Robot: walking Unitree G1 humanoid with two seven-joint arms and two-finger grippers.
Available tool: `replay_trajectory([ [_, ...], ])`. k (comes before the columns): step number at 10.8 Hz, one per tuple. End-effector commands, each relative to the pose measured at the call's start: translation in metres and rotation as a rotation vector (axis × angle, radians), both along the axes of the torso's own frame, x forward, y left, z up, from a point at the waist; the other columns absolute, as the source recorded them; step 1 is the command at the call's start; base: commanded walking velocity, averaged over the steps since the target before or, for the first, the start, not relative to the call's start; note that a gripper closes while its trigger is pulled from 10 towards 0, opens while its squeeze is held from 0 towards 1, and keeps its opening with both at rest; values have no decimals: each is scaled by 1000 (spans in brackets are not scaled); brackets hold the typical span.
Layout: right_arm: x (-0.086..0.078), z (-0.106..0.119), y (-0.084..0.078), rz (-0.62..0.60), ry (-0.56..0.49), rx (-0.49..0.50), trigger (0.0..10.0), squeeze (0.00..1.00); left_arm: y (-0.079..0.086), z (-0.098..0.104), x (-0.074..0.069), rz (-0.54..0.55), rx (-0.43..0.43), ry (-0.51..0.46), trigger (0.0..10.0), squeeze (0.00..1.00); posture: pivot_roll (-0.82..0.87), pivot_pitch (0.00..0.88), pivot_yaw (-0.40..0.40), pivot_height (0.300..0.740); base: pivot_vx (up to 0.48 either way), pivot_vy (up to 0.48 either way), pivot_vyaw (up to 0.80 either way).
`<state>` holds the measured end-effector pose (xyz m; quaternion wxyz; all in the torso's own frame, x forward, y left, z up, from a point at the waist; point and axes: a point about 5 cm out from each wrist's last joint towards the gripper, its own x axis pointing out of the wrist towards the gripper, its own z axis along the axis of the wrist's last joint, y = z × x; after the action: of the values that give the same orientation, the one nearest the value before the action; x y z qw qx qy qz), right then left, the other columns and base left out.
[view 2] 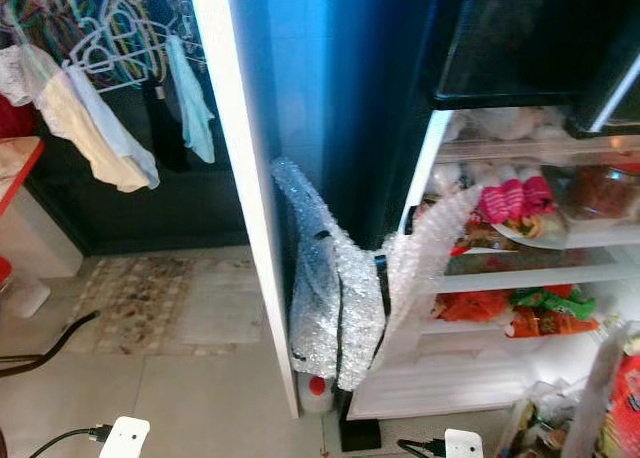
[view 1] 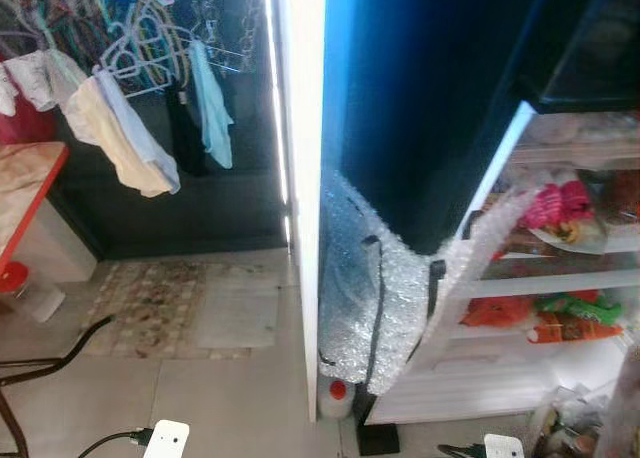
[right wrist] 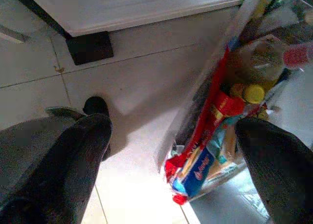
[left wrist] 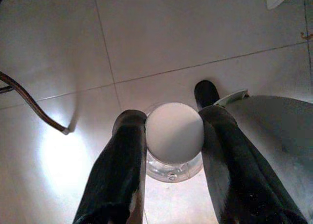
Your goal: Restocking fridge
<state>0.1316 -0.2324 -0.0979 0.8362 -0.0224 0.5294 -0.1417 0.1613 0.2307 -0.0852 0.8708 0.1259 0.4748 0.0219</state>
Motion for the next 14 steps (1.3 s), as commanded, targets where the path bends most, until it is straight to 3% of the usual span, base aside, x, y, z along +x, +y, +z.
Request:
replay_trajectory([
  [1, -2, -1, -1, -19, 0, -4, 10000, 0, 3, -2, -6, 3, 2, 25, 10000, 0, -12, 79, 23, 740, 0, -289, 0],
  [10, 0, 3, -11, -96, -3, -78, 10000, 0, 3, -2, -7, 3, 4, 26, 10000, 0, -7, 79, 25, 740, 0, -290, 0],
  [14, 6, 4, -8, -92, -16, -79, 10000, 0, 3, -3, -7, 6, 5, 27, 10000, 0, -5, 77, 27, 740, 0, -238, 0],
])
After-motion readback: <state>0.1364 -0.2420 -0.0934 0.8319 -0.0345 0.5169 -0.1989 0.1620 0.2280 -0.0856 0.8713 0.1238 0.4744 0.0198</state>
